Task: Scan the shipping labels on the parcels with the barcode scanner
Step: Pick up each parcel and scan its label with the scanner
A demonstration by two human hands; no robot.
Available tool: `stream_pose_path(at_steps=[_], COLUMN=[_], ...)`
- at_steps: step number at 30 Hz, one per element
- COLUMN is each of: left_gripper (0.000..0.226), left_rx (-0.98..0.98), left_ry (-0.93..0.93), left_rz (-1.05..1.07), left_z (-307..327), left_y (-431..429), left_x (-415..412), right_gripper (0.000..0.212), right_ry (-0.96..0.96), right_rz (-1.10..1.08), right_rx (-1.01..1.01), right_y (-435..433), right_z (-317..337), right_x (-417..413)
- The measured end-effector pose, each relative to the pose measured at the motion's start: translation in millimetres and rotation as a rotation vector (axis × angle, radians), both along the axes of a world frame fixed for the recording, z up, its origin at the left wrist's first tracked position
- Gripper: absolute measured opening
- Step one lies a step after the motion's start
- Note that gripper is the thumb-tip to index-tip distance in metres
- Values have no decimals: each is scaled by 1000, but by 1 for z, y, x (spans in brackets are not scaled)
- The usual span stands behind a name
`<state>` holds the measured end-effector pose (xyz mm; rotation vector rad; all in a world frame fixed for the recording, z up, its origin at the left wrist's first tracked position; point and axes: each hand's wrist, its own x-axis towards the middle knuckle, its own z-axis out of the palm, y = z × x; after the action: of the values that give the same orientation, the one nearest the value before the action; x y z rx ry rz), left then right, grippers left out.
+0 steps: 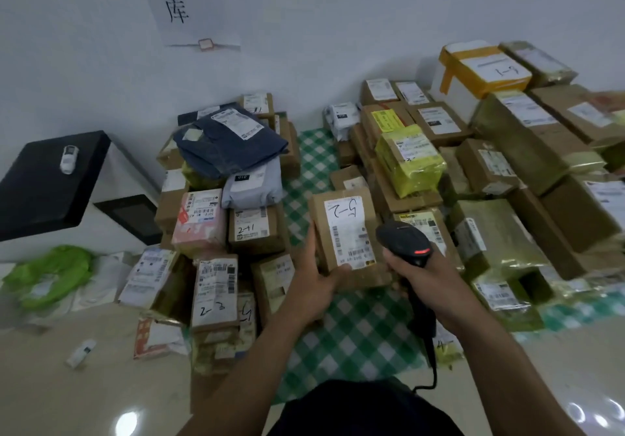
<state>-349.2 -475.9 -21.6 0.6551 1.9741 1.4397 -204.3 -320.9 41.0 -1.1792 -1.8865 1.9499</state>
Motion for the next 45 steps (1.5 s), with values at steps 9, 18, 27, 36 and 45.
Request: stream_pose_path(at_steps=[9,18,27,36,45], left_gripper=[82,79,66,61,45], left_rx=[-129,-216,-265,-263,-354], left_ry=[-311,-433,-421,-344,420], left_rz=[-70,-42,194,268,581], left_z=[-19,-84,-129,-129,-26], left_y=[-30,-32,15,3,-79], left_x=[98,141,159,158,113], right_gripper=[34,24,31,35,30], right_ry=[-41,-48,-91,-44,-37], right_rz=[4,53,28,23,229], right_rx=[61,-55,-56,-48,10], right_y=[-6,-23,-20,-26,-61], right_z=[-17,-36,-52,-68,-77], right_x=[45,73,99,120,78])
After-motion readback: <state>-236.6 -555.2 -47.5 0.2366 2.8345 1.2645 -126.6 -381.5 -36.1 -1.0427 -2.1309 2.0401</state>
